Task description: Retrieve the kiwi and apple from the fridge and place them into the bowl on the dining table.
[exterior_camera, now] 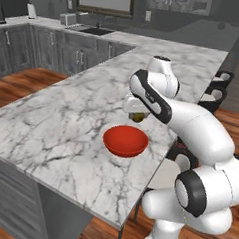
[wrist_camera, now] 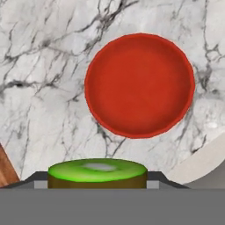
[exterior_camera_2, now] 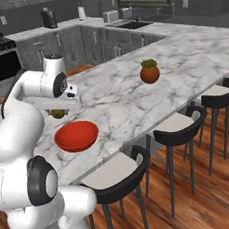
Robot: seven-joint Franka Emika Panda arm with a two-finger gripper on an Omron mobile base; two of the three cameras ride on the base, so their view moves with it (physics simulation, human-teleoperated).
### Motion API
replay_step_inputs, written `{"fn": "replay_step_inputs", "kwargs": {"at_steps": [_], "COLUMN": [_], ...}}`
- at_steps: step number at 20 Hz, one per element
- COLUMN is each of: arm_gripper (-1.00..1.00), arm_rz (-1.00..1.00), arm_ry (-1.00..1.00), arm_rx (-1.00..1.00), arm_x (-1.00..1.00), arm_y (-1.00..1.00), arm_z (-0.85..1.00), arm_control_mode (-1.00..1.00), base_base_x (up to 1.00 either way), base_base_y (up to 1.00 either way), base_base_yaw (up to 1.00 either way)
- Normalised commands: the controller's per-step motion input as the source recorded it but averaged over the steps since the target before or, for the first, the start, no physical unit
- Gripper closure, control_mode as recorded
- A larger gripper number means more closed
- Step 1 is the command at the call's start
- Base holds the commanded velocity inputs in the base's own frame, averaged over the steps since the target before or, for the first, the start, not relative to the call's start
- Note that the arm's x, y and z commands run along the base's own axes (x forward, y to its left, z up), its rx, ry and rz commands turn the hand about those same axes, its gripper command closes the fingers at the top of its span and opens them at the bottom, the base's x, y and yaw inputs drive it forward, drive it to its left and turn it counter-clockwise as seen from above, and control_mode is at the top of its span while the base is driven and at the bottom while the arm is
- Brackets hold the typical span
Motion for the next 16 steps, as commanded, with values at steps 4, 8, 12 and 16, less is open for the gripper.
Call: {"fn": "replay_step_inputs", "kwargs": {"at_steps": [4,8,12,16], "arm_gripper": [1.00,1.00,1.00,1.00], "arm_rz": [0.00,0.00,-0.01,-0.04], "arm_ry": [0.07,0.03,0.00,0.00], "arm_rx": [0.00,0.00,0.00,0.00], "arm_x": [0.18,0.20,0.05,0.06], "arm_y": [0.00,0.00,0.00,0.00], "arm_z": [-0.31,-0.29,-0.34,-0.42], "arm_control_mode": [-1.00,-1.00,-1.00,-1.00], "base_base_x": [0.00,0.00,0.00,0.00], "base_base_y": [0.00,0.00,0.00,0.00], "base_base_yaw": [0.00,0.00,0.00,0.00]}}
